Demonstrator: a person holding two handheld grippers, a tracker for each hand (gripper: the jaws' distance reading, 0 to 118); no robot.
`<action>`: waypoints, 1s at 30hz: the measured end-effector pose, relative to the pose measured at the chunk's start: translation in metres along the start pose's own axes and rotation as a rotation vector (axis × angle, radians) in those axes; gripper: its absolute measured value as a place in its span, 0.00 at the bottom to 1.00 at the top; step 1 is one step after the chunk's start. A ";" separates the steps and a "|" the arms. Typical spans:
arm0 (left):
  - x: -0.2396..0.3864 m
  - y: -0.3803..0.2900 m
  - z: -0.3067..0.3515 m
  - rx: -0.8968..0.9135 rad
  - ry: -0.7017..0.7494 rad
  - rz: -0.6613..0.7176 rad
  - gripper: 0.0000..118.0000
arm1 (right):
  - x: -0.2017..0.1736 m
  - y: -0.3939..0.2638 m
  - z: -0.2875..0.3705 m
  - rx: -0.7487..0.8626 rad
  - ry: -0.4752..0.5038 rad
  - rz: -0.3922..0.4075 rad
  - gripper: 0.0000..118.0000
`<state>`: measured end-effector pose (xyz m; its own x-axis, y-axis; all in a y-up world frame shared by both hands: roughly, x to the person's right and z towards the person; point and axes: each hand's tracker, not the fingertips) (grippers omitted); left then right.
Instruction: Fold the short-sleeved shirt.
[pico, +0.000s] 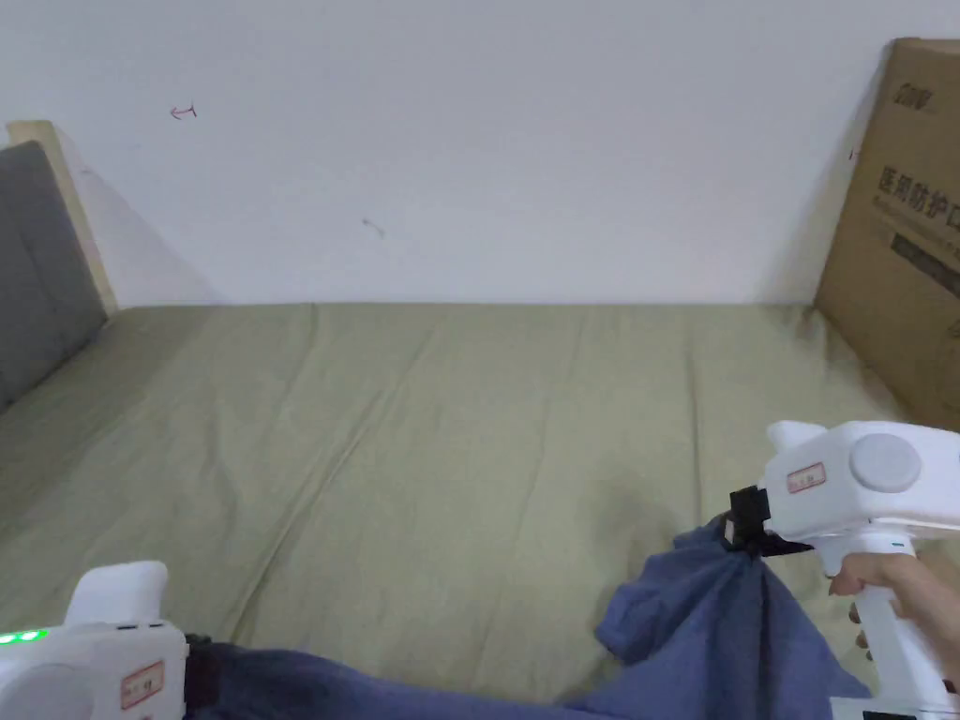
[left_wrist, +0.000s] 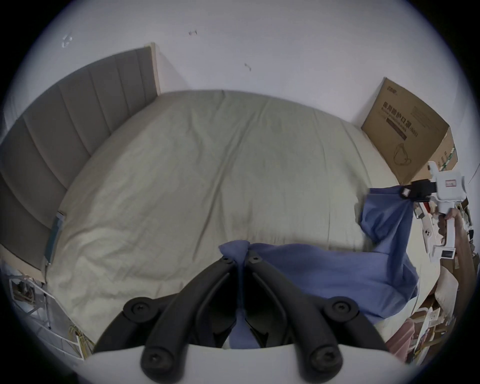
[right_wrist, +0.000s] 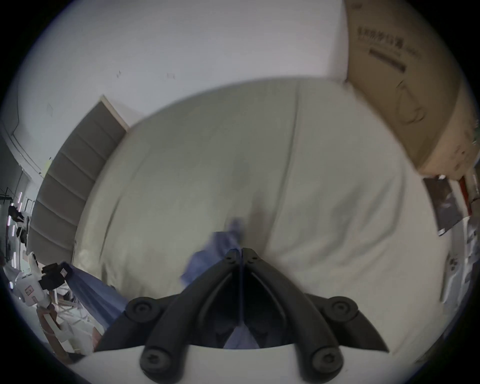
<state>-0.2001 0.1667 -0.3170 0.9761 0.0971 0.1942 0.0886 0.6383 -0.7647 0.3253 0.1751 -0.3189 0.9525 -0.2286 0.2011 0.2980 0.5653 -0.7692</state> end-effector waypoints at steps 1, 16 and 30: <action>-0.003 0.004 0.010 0.018 -0.003 0.001 0.02 | 0.002 0.006 0.019 0.028 -0.012 0.001 0.00; 0.029 0.147 0.169 0.420 0.031 -0.086 0.02 | 0.007 0.075 0.285 0.465 0.004 -0.073 0.00; 0.068 0.363 0.196 0.595 0.148 -0.106 0.02 | -0.028 0.250 0.338 0.716 -0.035 -0.170 0.00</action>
<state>-0.1407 0.5546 -0.4613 0.9891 -0.0697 0.1299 0.1022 0.9592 -0.2637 0.3941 0.5908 -0.3118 0.8872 -0.3410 0.3107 0.3985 0.9059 -0.1437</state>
